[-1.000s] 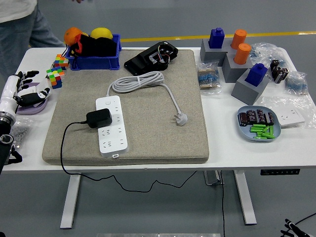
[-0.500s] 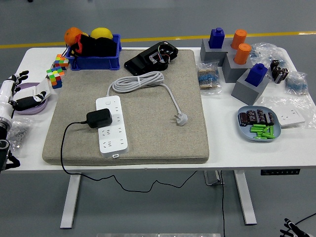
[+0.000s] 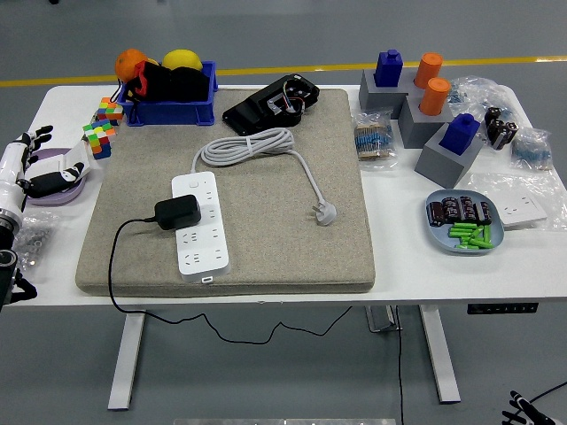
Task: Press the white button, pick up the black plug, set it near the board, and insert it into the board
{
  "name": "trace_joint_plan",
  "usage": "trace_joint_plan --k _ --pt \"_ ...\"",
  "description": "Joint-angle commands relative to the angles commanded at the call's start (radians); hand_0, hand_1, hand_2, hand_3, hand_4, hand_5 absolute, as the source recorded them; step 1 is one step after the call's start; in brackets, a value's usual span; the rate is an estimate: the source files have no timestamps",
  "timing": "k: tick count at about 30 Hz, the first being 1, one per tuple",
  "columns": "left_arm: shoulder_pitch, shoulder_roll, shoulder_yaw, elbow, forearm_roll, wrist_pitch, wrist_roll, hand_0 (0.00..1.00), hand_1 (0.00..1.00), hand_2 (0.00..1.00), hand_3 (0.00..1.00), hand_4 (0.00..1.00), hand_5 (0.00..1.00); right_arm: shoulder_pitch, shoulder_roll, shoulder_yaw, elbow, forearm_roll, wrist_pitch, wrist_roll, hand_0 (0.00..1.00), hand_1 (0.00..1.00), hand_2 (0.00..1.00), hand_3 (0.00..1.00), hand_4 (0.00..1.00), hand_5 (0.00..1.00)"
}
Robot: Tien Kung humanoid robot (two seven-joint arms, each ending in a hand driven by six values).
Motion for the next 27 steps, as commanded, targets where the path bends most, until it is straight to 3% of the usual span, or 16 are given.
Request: trace_joint_plan --k 27 --pt "0.0 0.009 0.038 -0.004 -0.006 -0.003 0.007 0.907 0.935 0.88 0.871 0.782 0.042 0.003 -0.009 -0.014 -0.002 0.003 -0.001 -0.002 0.724 0.608 0.554 0.663 0.738 0.498"
